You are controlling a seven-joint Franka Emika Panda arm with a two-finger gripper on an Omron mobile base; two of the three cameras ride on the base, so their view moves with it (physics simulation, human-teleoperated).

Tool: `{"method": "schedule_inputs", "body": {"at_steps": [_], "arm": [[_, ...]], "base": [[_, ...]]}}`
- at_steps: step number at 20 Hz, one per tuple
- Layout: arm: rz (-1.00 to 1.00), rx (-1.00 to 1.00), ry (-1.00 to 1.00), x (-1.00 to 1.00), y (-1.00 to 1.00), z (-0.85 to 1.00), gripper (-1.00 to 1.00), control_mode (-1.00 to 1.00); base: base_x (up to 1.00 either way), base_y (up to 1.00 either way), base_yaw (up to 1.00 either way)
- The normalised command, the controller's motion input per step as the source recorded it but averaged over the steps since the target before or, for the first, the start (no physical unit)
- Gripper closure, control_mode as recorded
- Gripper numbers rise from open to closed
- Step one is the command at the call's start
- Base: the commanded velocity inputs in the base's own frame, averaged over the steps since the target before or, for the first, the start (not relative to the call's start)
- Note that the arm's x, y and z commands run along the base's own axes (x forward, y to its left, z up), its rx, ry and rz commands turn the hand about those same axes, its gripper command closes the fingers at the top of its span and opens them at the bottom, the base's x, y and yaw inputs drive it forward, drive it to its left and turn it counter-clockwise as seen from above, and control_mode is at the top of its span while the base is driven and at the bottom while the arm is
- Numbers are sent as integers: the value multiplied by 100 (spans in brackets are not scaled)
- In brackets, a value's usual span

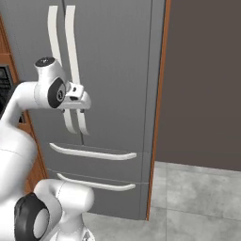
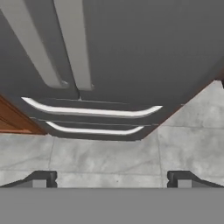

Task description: Retrieve the sausage and cheese from the fridge and place them on the cutting board on the counter.

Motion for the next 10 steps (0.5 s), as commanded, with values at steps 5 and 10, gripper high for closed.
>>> {"method": "schedule_inputs", "body": {"at_steps": [5,10], "arm": [[0,7,-7,37,34,17,-100,-100],[0,15,-11,26,29,26,-100,-100]], "base": [[0,0,0],[0,0,0]]}}
